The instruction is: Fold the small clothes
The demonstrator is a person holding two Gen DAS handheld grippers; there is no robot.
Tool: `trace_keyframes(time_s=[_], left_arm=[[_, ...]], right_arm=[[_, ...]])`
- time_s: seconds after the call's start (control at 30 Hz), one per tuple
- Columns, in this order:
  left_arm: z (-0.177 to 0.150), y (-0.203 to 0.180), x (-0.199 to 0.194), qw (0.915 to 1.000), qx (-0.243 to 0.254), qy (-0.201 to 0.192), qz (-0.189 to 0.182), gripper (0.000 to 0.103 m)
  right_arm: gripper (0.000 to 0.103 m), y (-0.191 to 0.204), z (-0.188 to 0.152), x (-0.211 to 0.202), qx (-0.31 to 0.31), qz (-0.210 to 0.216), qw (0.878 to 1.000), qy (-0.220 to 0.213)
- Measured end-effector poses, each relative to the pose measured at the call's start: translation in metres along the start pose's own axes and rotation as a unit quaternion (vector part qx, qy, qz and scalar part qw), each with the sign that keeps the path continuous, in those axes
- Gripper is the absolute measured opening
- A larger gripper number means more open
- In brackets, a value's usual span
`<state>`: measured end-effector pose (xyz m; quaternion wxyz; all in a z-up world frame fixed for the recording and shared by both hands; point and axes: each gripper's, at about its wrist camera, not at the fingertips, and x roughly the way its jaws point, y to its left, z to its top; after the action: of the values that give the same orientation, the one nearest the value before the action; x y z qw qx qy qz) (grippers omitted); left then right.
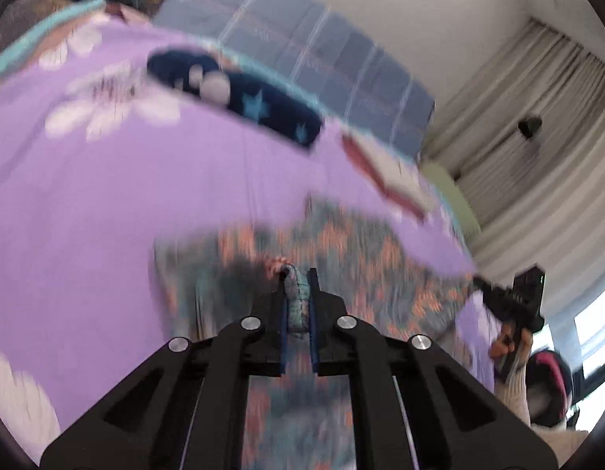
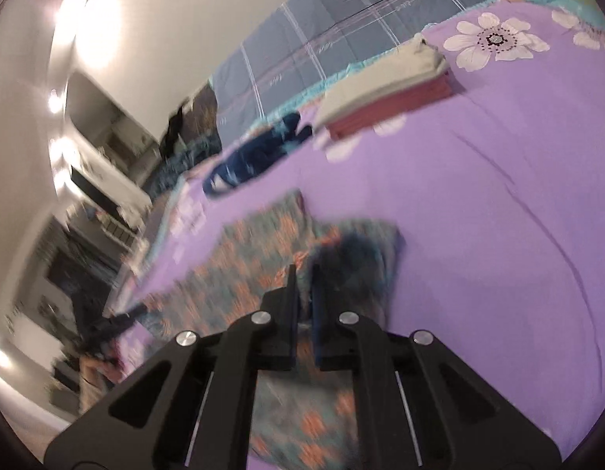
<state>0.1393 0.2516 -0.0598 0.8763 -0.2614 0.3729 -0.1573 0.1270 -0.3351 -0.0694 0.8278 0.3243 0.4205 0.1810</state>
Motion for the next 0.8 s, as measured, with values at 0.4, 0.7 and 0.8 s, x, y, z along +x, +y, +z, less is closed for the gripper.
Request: trace_keyframes(time_s=[0.4, 0.7, 0.8], left_arm=[[0.032, 0.026, 0.074, 0.9919, 0.034, 0.018, 0.121, 0.06], [0.035, 0.036, 0.098, 0.9907, 0.039, 0.067, 0.112, 0.002], [0.04, 0.013, 0.076, 0.9911, 0.079, 0.015, 0.106, 0.002]], right_arm=[[0.049, -0.02, 0.05, 0.061, -0.024, -0.072, 0.997, 0.02], [0.004, -0.029, 0.055, 0.102, -0.055, -0.096, 0.991, 0.07], [0.004, -0.014, 0.061, 0.078, -0.06, -0.055, 0.997, 0.014]])
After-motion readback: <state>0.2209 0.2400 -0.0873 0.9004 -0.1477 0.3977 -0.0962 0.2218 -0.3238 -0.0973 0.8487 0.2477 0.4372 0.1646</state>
